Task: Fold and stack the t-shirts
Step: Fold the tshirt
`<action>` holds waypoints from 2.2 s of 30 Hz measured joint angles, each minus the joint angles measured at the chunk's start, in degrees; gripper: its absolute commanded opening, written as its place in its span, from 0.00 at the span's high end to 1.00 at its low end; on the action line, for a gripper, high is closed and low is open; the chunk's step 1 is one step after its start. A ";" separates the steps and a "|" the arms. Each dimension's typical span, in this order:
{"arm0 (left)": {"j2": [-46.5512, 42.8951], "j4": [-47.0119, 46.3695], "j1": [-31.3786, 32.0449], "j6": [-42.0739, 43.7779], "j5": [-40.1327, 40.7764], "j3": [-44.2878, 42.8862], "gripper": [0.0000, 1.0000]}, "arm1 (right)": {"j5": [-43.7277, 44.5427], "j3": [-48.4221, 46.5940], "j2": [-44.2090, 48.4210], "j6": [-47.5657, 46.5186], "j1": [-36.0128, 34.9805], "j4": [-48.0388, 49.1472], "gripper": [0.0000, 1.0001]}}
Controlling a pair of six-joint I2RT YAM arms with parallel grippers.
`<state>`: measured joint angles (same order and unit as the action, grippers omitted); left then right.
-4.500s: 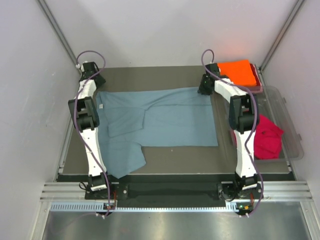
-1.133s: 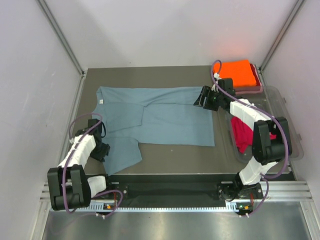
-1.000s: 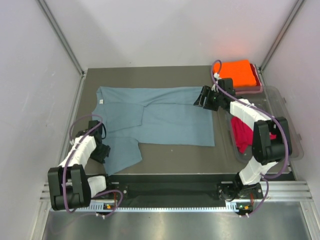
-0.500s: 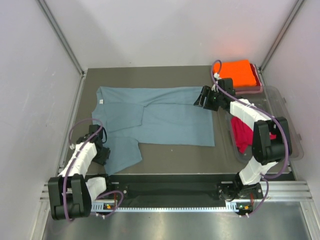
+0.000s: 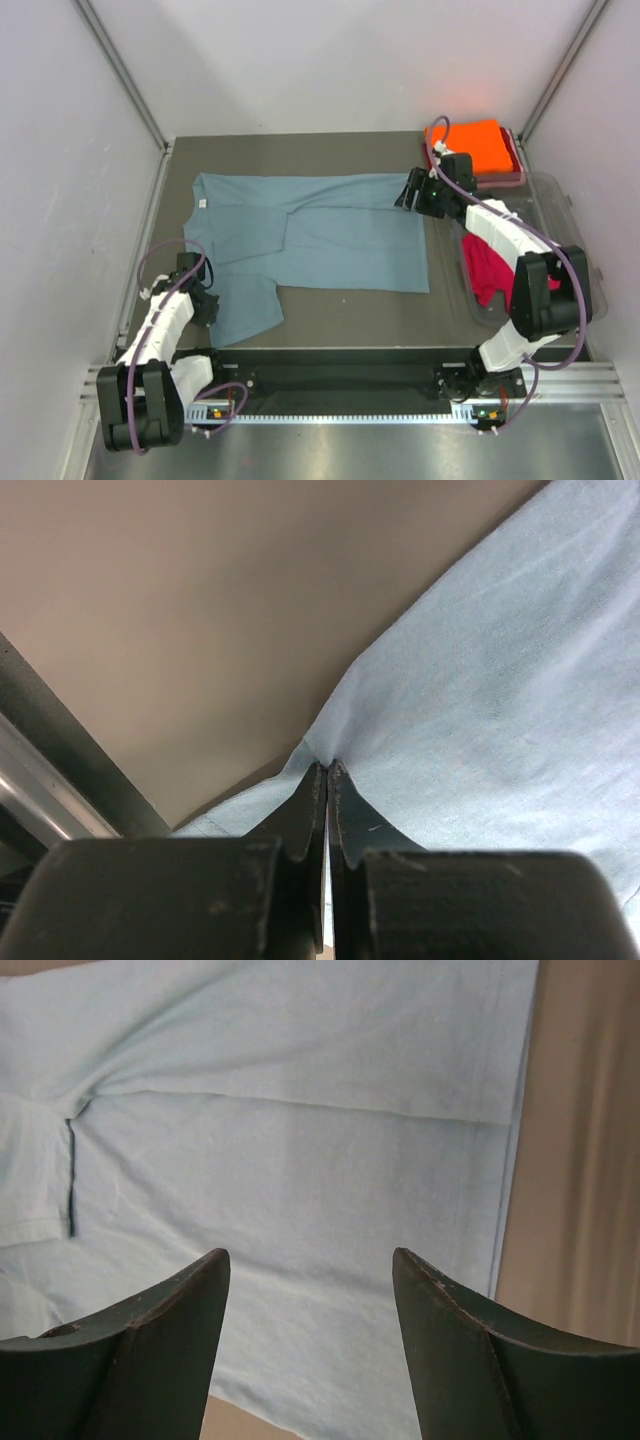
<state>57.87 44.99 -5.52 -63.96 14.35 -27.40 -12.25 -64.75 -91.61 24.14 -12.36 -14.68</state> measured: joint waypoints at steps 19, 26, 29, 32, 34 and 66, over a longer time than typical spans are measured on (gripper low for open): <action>-0.98 -2.21 1.07 2.97 -2.78 -8.59 1.00 | 6.25 19.43 15.82 19.98 -4.48 -10.34 0.44; -0.92 -4.50 1.14 7.06 -4.92 -11.45 1.00 | 17.22 16.33 23.71 27.41 -7.93 -16.65 0.45; -0.83 -5.66 1.14 8.79 -5.99 -12.81 1.00 | 21.97 12.39 23.89 32.50 -10.54 -21.51 0.48; -0.83 -7.15 1.14 10.10 -6.73 -13.16 1.00 | 25.64 10.91 23.89 39.19 -11.65 -25.88 0.50; -0.83 -8.07 1.14 10.75 -7.69 -13.16 1.00 | 27.19 11.13 23.85 42.58 -12.11 -28.35 0.52; 4.39 -15.56 1.18 15.15 -12.33 -15.13 1.00 | 33.44 22.73 16.46 68.00 -19.54 -29.86 0.54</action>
<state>62.26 29.43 -4.34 -48.82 2.02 -42.52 21.19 -42.02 -75.16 92.14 -31.90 -44.53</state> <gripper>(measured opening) 0.011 0.462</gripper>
